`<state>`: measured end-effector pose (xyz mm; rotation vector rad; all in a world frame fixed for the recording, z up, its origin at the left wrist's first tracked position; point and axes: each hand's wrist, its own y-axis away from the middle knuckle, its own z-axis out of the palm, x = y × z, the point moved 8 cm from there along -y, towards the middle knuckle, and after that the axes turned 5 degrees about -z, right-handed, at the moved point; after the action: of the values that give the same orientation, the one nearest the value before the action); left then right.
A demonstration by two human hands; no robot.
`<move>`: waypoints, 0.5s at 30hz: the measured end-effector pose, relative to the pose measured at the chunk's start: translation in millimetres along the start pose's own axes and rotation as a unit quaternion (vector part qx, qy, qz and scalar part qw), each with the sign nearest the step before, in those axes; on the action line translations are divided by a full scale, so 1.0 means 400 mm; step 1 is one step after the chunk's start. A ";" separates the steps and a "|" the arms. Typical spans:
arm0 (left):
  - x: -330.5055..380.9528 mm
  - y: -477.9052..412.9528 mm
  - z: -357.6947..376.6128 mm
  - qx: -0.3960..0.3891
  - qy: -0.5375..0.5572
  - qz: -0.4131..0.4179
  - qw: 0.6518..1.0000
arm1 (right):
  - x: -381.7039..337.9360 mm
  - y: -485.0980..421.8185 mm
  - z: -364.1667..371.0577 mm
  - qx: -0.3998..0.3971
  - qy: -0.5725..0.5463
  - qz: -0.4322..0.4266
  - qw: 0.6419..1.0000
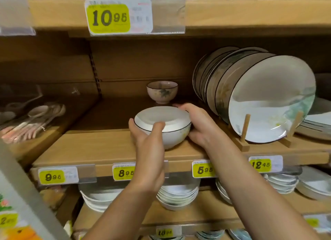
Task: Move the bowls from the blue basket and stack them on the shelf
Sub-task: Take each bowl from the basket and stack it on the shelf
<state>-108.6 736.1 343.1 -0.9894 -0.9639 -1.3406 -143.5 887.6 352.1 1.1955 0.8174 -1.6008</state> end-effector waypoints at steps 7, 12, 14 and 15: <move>0.017 -0.114 -0.046 -0.008 -0.010 -0.073 0.997 | 0.006 0.002 -0.061 0.015 -0.031 -0.023 0.999; -0.009 -0.077 -0.043 -0.013 -0.028 -0.023 0.999 | 0.005 -0.018 -0.025 -0.003 -0.014 -0.006 1.000; -0.009 -0.089 -0.028 -0.012 -0.030 -0.025 0.999 | 0.020 -0.013 -0.021 -0.007 -0.022 0.002 1.000; -0.004 -0.098 -0.025 -0.008 -0.022 -0.034 0.999 | 0.025 -0.011 -0.028 -0.004 -0.028 -0.003 1.000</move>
<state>-148.1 727.6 339.0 -1.0097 -1.0304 -1.3885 -144.9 896.1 339.2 1.1400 0.7909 -1.6266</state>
